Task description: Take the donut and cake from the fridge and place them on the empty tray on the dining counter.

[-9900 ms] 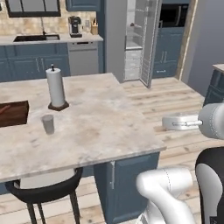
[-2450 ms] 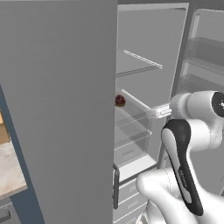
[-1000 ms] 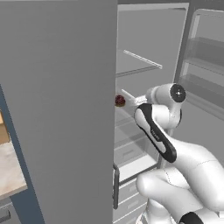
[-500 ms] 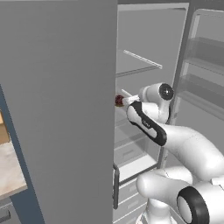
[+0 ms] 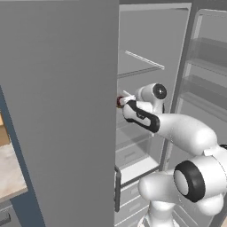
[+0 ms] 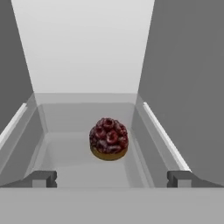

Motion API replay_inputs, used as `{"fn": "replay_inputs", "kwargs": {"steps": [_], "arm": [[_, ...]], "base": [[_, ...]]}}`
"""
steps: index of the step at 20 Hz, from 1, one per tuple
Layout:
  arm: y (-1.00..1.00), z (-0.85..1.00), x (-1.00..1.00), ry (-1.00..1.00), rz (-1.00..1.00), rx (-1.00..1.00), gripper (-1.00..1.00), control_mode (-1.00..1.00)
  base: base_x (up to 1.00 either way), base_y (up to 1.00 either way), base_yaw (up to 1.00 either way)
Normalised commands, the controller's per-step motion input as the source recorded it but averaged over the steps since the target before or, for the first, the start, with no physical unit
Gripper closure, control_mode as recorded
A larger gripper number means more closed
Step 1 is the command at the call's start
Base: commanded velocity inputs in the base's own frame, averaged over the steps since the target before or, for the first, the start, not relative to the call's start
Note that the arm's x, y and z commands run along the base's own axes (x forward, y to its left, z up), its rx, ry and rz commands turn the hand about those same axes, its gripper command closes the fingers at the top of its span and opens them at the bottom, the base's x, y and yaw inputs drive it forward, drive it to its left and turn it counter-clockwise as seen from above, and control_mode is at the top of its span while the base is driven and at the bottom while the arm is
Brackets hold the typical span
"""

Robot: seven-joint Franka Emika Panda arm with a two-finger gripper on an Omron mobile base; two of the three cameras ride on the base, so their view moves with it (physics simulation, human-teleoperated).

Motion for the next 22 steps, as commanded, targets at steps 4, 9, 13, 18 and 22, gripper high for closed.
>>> {"fn": "replay_inputs", "kwargs": {"steps": [4, 9, 13, 18, 22], "arm": [[0.00, 0.00, 0.20, 0.11, 0.00, 0.00, -1.00, -1.00], [0.00, -0.08, 0.04, 0.05, 0.00, 0.00, -1.00, -1.00], [0.00, -0.26, 0.04, 0.00, 0.00, -0.01, -1.00, -1.00], [0.00, -0.22, 0.04, 0.00, 0.00, -0.01, -1.00, -1.00], [0.00, -0.08, 0.05, 0.00, 0.00, 0.00, -1.00, -1.00]], "base": [[0.00, 0.00, 0.00], [0.00, 0.00, 0.00], [0.00, 0.00, 0.00], [0.00, 0.00, 0.00], [0.00, 0.00, 0.00]]}}
